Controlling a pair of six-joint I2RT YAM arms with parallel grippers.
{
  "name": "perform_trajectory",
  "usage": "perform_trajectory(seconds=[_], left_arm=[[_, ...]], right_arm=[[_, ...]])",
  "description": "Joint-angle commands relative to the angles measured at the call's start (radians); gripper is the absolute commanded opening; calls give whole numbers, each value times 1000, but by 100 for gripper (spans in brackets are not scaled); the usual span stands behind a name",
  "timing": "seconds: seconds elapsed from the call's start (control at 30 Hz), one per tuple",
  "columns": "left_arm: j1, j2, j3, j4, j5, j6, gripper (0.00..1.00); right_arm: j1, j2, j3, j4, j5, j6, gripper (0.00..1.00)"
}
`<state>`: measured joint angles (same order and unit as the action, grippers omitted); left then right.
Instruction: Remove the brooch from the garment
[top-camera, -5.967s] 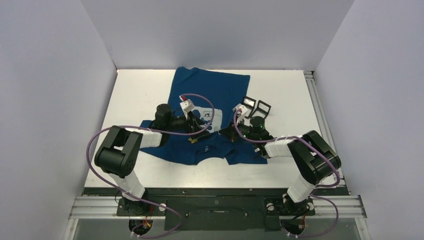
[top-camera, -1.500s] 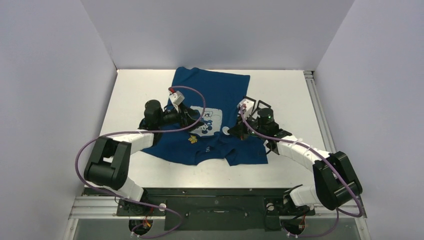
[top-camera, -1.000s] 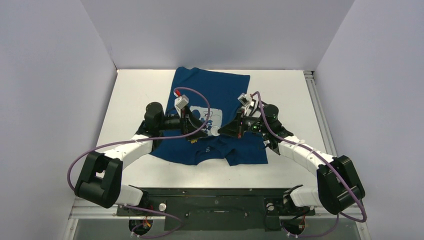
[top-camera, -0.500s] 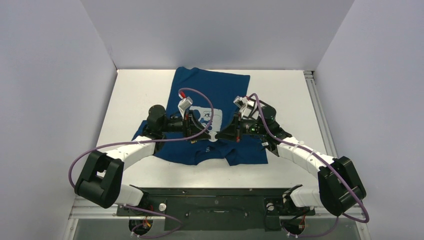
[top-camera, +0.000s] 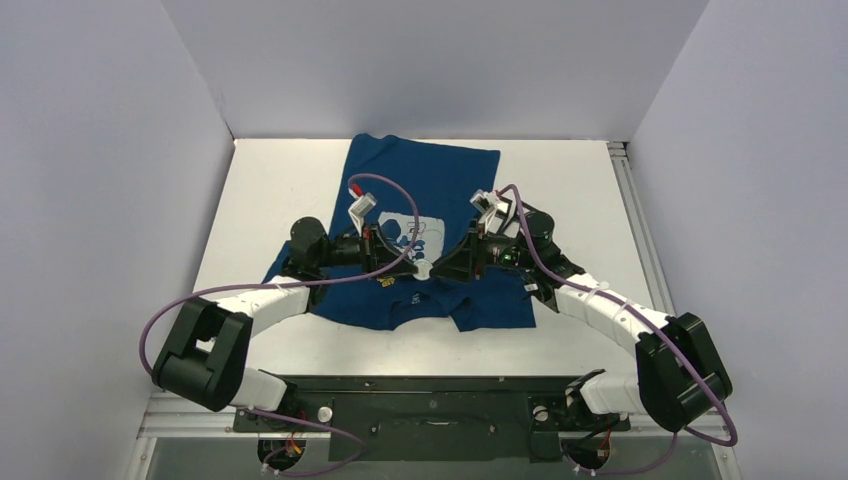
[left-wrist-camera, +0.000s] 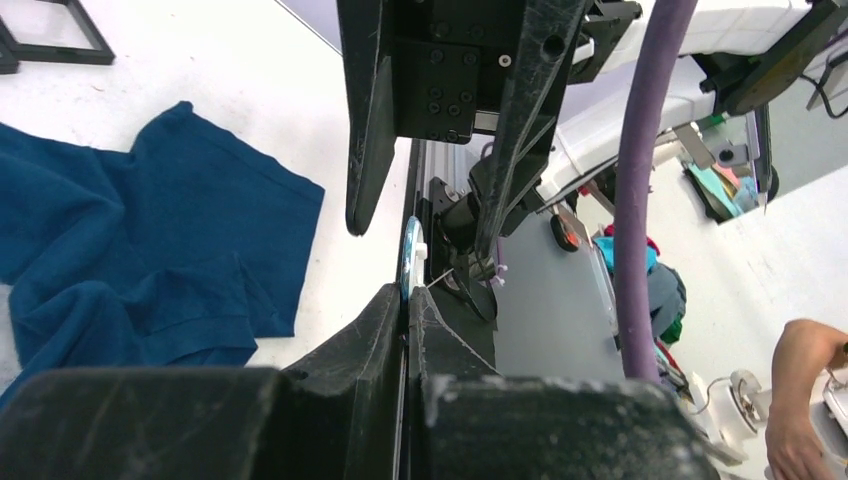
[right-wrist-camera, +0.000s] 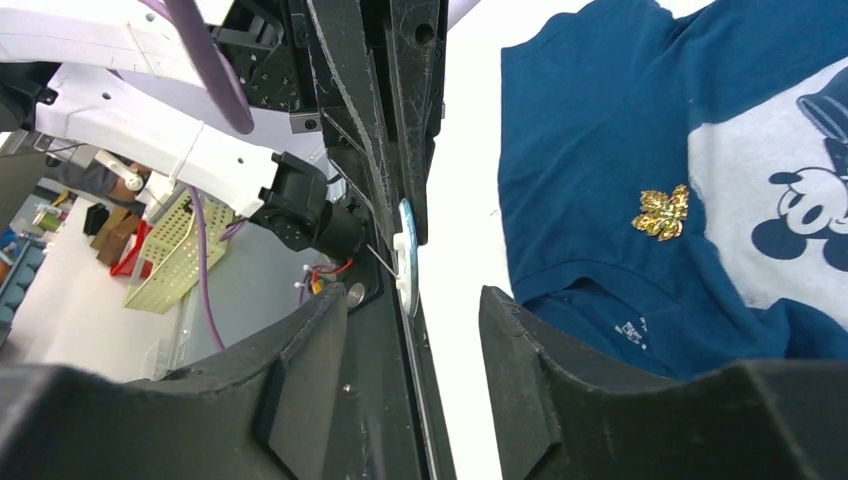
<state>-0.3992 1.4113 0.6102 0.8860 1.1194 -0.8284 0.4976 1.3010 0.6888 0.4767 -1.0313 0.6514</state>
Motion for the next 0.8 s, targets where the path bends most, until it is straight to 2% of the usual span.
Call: perform_trajectory(seconds=[0.0,0.1,0.17,0.27,0.77], left_arm=[[23,15,-34,213,-44,-125,0],[23,13,-43,234,-61,-139,0],[23,6,-48,237,-76,-142,0],[25,0,-53,234,-105,-147,0],[22,4,-73,265,-145,-167,0]], right_arm=[[-7,-36,-8,126,30,24,49],[2,-30,-3,136,53,24,53],[7,-30,23,48,87,-36,53],[8,-26,44,3,118,-68,53],[56,1,123,-139,138,-163,53]])
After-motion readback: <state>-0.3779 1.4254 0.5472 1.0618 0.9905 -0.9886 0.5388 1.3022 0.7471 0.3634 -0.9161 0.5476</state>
